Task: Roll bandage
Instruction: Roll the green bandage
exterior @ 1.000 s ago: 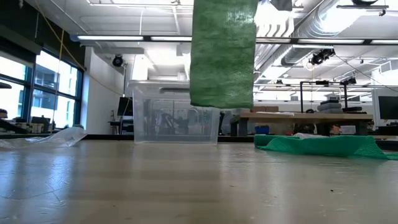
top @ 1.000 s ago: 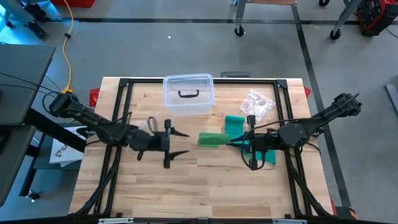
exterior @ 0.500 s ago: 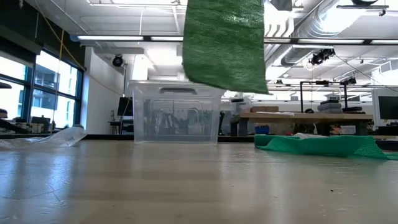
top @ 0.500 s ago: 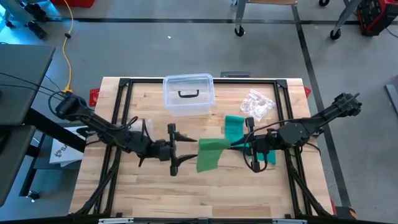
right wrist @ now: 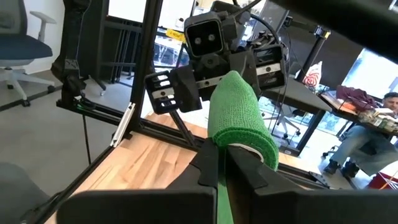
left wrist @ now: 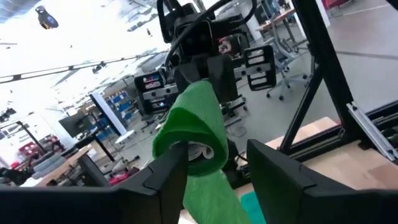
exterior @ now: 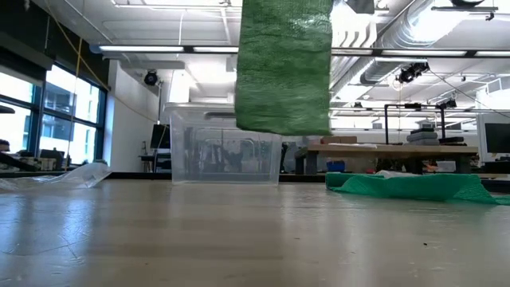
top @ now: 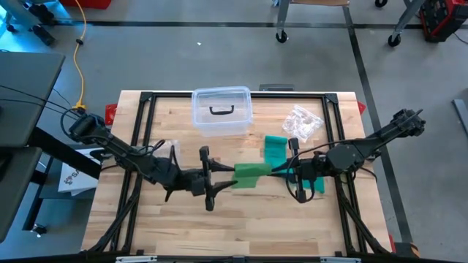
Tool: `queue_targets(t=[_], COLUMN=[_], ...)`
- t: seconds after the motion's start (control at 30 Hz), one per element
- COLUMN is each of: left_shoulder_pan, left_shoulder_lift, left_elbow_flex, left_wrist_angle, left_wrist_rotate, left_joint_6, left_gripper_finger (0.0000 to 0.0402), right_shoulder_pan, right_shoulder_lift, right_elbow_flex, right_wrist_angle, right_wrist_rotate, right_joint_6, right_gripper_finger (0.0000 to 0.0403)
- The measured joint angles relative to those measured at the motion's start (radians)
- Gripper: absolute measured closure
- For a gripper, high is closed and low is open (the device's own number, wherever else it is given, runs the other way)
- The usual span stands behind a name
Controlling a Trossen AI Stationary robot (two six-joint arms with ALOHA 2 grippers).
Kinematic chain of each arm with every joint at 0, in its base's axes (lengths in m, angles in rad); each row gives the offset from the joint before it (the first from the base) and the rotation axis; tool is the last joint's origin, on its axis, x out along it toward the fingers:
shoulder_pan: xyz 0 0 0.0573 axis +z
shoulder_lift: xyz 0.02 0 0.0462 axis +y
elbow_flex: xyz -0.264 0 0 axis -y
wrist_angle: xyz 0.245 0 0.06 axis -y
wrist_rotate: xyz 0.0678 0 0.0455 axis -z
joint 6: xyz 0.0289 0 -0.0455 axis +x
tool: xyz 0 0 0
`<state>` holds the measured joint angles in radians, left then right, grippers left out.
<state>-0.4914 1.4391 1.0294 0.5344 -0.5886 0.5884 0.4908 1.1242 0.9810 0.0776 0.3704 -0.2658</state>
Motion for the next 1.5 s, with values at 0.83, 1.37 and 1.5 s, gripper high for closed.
queue_targets(t=[0.83, 1.37, 1.5], left_shoulder_pan=[0.056, 0.213, 0.218], left_shoulder_lift=[0.003, 0.072, 0.153], left_elbow_flex=[-0.164, -0.393, -0.364], left_wrist_angle=[-0.66, 0.057, 0.07], left_wrist_rotate=[0.072, 0.447, 0.343], left_joint_6=[-0.692, -0.875, -0.891], left_gripper_finger=[0.0247, 0.0247, 0.0247], right_shoulder_pan=[0.0, 0.0, 0.0], right_shoulder_lift=[0.0, 0.0, 0.0], right_elbow_flex=[0.0, 0.0, 0.0], right_wrist_angle=[0.015, 0.026, 0.031], right_wrist_rotate=[0.051, 0.084, 0.089], right_joint_6=[-0.027, -0.03, -0.03], right_gripper_finger=[0.0403, 0.0402, 0.0402])
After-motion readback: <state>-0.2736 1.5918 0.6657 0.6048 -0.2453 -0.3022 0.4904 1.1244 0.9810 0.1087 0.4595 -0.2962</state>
